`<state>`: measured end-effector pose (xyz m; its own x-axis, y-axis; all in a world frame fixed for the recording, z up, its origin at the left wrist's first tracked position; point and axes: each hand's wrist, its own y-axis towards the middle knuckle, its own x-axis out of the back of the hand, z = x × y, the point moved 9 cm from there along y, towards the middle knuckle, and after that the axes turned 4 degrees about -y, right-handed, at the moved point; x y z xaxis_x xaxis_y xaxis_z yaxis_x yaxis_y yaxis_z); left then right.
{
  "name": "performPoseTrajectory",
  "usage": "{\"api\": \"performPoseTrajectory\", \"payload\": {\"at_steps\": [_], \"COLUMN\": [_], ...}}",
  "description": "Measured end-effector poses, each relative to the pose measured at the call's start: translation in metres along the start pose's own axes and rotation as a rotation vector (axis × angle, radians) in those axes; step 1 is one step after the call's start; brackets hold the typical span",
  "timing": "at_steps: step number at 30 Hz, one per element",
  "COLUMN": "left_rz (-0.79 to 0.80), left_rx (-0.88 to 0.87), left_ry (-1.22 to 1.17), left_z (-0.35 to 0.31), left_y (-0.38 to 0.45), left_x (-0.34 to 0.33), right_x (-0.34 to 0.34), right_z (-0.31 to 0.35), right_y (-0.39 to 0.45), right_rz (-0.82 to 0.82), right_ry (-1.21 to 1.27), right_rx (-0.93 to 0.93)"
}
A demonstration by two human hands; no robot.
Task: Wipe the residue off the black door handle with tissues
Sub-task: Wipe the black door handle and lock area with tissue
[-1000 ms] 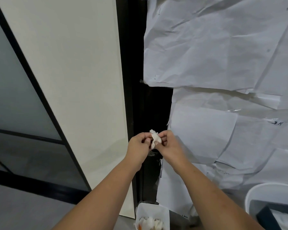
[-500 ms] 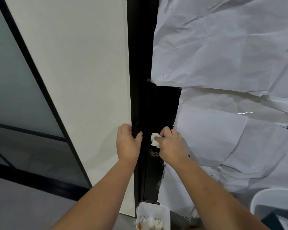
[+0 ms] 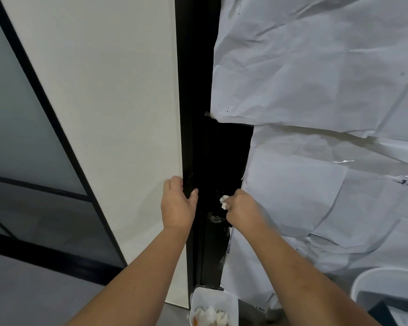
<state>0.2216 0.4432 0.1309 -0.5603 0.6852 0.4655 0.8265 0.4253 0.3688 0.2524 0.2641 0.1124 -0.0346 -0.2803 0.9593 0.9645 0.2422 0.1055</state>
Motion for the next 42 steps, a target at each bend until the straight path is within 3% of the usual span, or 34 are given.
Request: {"api": "performPoseTrajectory", "payload": {"at_steps": [2, 6, 9, 14, 25, 27, 31, 33, 36, 42], "left_rz": [0.0, -0.009, -0.012, -0.009, 0.009, 0.011, 0.005, 0.003, -0.001, 0.004], "left_rx": [0.004, -0.005, -0.001, 0.0, 0.01, 0.012, 0.012, 0.012, 0.006, -0.007], "left_ry": [-0.006, -0.005, -0.005, -0.006, 0.003, 0.005, 0.004, 0.005, 0.006, 0.019], "left_z": [0.001, 0.002, 0.003, 0.004, 0.004, 0.004, 0.005, 0.005, 0.005, 0.004], "left_y": [0.0, -0.001, 0.0, 0.0, 0.0, -0.001, 0.0, 0.0, -0.001, 0.001], "left_x": [-0.001, 0.0, -0.002, -0.002, -0.002, -0.002, -0.002, -0.002, -0.002, -0.001], "right_x": [0.006, 0.021, 0.021, 0.014, 0.0, 0.007, 0.044, 0.054, 0.041, 0.003], "right_z": [-0.007, -0.019, -0.02, -0.003, -0.011, -0.014, -0.006, -0.004, -0.007, -0.02], "right_y": [-0.006, -0.02, -0.012, -0.003, 0.005, 0.004, -0.008, -0.01, -0.012, 0.003], "right_rz": [-0.033, -0.285, -0.343, -0.29, -0.089, -0.169, -0.499, -0.557, -0.495, -0.155], "right_ry": [-0.042, 0.074, 0.029, -0.14, -0.093, -0.085, -0.099, -0.117, -0.168, -0.124], "right_rx": [0.0, -0.026, -0.014, 0.023, -0.038, -0.056, 0.047, 0.094, 0.105, -0.03]}}
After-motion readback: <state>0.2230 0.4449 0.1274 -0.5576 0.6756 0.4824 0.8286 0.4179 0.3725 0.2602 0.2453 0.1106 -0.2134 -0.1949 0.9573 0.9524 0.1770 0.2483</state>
